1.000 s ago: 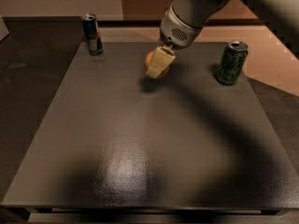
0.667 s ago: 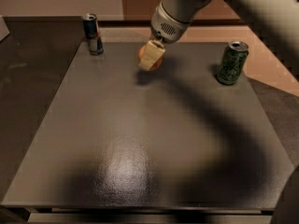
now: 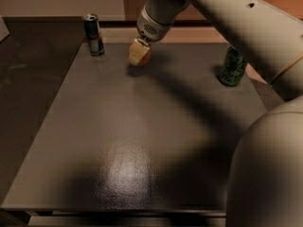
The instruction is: Move orange near redbull can
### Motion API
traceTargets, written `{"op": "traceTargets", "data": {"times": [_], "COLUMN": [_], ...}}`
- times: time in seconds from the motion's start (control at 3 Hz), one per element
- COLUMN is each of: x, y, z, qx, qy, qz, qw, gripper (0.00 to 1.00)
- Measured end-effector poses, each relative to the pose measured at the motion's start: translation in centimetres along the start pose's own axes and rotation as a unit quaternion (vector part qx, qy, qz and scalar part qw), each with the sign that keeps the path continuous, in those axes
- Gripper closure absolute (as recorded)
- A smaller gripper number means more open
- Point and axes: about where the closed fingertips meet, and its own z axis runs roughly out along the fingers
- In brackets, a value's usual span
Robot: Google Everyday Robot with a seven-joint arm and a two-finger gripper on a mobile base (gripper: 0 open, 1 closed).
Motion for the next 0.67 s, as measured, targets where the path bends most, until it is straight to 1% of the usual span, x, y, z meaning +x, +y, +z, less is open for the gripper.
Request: {"op": "traceTargets", "data": {"times": [0.33, 0.67], "x": [-1.6, -3.5], "y": [-1.7, -3.0], "z": [1.8, 3.6], "qx": [0.005, 0.007], "qy": [0.0, 0.003], "qz": [0.01, 0.01], "qw": [0.9999, 0.9999], "gripper": [1.0, 1.0]}}
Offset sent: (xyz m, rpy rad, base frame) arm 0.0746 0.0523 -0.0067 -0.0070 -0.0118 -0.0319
